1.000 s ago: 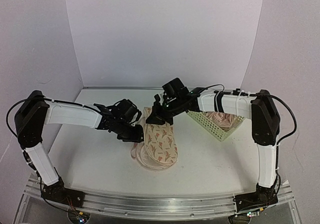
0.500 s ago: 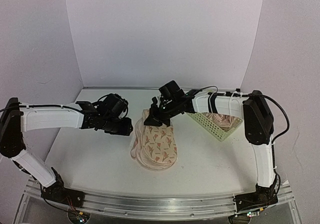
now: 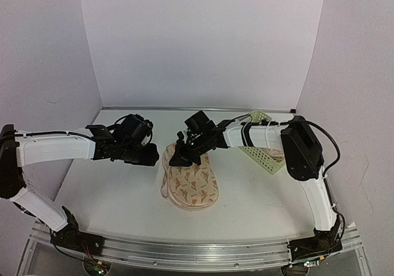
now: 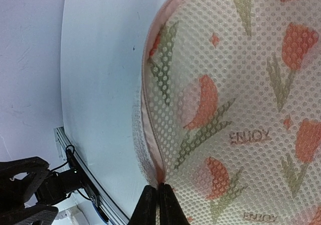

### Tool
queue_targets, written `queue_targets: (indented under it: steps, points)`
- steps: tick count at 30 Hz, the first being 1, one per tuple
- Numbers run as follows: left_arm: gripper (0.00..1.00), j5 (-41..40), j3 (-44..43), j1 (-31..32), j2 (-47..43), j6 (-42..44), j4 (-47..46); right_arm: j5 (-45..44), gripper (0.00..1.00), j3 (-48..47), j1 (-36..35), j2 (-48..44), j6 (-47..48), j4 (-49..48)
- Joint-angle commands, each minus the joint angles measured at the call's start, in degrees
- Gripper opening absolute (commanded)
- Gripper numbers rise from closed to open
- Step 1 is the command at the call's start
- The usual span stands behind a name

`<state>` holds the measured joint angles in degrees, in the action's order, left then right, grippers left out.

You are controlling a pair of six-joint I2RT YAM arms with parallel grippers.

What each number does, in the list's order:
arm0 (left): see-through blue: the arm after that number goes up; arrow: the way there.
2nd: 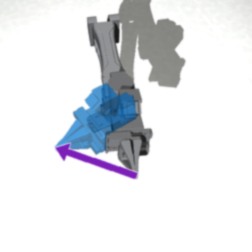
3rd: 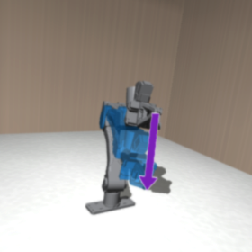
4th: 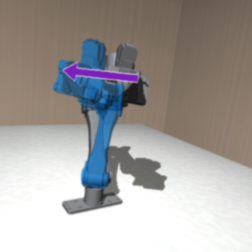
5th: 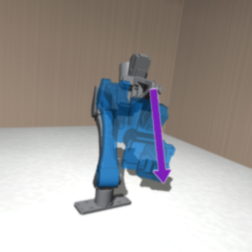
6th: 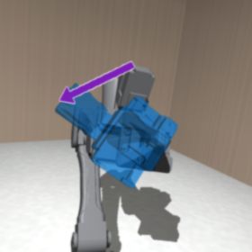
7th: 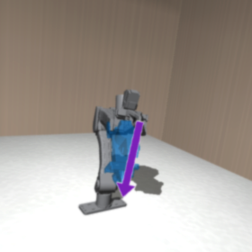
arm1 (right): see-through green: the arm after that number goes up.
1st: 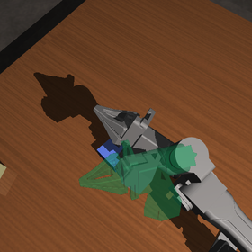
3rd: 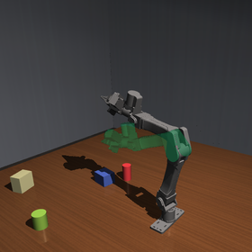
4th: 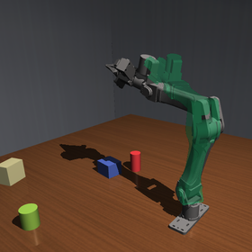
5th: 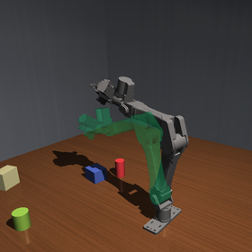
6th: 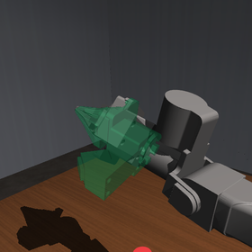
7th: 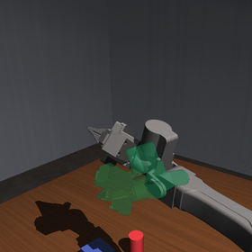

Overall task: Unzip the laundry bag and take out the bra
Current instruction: Close the laundry bag lid on the laundry bag, then reset both arms

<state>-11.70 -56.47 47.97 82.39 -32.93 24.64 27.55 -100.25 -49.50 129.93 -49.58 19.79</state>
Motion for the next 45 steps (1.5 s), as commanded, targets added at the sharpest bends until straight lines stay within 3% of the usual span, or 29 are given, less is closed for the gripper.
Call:
queue_targets:
  steps: [1,6,13,16,22,25,29,45]
  points:
    - [0.36,0.07,-0.23,0.11,0.14,0.09,0.05,1.55,0.14,-2.85,-0.34,0.8,0.69,-3.88]
    - [0.35,0.56,-0.37,0.2,0.41,-0.24,0.05,0.7,0.38,-2.13,-0.36,-2.02,3.51,-4.23]
    - [0.35,0.56,-1.88,0.13,0.91,-0.11,0.05,-4.48,0.5,1.81,-0.25,-9.41,7.58,-4.18]
    - [0.4,-0.12,-2.44,0.11,0.93,0.12,0.13,-7.98,0.6,4.08,-0.18,-12.6,10.2,-4.08]
    - [0.59,0.31,-4.12,-0.61,1.02,1.32,0.32,-11.81,0.75,10.85,2.51,-18.55,12.23,-4.13]
    - [0.74,1.95,-4.43,-2.35,0.96,1.87,0.32,-12.96,0.8,14.68,4.82,-21.71,12.57,-4.15]
    - [0.98,4.24,-4.95,-5.54,0.59,3.09,0.41,-16.96,0.96,19.59,7.32,-27.03,13.67,-4.28]
    - [1.0,17.83,-11.35,-21.36,8.28,7.96,1.81,-23.55,0.98,37.25,25.47,-46.24,14.7,-4.24]
